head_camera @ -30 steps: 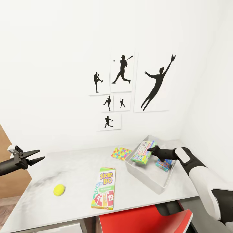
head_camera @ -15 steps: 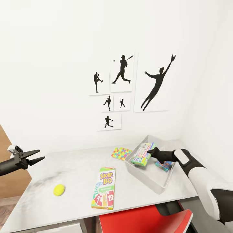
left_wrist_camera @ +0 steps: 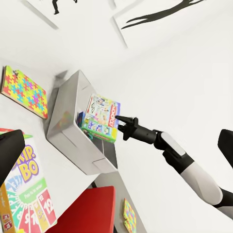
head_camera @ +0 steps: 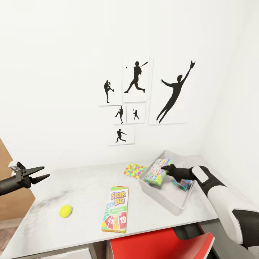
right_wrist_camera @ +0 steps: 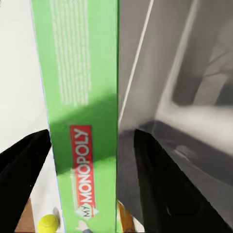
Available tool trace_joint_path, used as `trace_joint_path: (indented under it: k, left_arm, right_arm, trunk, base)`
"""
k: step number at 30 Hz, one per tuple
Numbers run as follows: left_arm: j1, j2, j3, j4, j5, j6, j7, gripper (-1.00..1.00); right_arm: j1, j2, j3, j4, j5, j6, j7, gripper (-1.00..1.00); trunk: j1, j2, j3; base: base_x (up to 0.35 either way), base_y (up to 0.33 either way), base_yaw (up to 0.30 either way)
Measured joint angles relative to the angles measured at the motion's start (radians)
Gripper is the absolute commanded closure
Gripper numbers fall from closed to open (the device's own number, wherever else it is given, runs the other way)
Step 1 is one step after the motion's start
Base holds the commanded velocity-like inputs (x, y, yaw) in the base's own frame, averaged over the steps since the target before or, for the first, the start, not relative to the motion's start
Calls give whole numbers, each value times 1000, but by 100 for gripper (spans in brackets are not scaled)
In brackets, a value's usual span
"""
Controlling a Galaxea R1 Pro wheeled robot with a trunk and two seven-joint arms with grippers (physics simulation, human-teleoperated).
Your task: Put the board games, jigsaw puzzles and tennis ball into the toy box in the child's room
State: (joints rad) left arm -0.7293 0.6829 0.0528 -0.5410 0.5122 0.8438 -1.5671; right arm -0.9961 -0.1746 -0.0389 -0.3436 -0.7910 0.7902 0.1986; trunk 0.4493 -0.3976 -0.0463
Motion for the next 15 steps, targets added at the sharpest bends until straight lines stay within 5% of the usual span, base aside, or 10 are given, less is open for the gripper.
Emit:
trace_joint_path:
  k: [15]
  left_arm:
    - [0,0,0,0,0,0,0,-100]
  right_arm:
    - [0,1,0,0,2,-15,2,-100]
  trunk:
    - [0,0,0]
  base:
    - [0,0,0]
